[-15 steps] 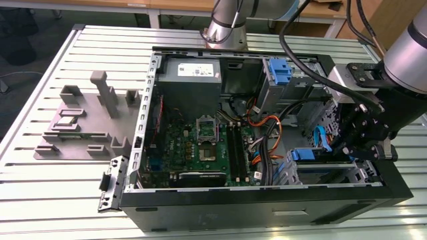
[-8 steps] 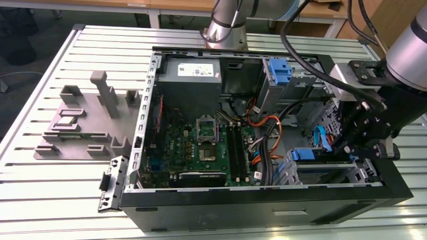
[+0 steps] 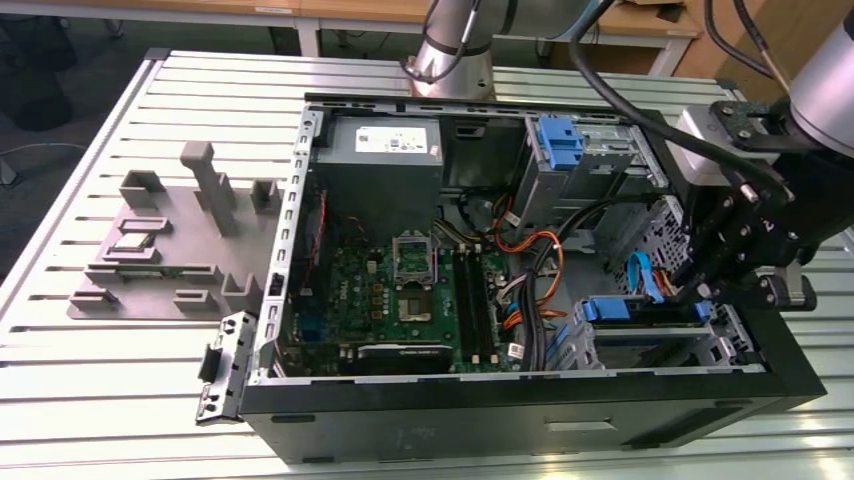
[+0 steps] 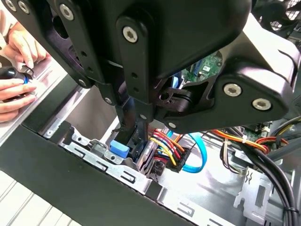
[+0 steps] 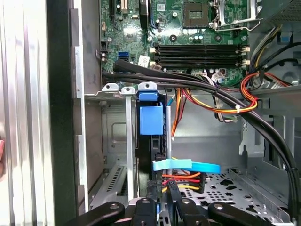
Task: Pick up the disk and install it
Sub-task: 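Insert the second disk wire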
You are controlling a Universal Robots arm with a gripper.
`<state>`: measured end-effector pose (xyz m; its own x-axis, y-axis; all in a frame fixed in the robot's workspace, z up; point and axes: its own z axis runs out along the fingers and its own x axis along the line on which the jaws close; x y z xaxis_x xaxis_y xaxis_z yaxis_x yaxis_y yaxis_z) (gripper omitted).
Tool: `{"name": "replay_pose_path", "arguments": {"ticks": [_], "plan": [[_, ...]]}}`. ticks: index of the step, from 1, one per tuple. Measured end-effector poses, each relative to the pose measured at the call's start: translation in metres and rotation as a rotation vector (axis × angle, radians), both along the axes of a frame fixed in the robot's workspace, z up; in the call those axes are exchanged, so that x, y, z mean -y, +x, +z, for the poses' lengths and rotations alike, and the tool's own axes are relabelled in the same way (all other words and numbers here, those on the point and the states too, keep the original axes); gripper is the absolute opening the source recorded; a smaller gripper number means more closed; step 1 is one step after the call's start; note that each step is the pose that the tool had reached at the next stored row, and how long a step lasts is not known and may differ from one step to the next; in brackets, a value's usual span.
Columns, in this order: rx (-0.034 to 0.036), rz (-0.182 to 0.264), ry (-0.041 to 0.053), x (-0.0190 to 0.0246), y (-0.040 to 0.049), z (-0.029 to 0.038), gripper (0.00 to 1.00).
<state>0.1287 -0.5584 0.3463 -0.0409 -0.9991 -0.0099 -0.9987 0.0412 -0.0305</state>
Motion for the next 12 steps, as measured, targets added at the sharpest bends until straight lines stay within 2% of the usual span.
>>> {"name": "replay_pose_path", "arguments": {"ticks": [6,12], "plan": [[0.0000,0.000,0.0000,0.0000,0.0000,0.0100,0.24],[0.0000,0.000,0.0000,0.0000,0.0000,0.0107,0.24]]}}
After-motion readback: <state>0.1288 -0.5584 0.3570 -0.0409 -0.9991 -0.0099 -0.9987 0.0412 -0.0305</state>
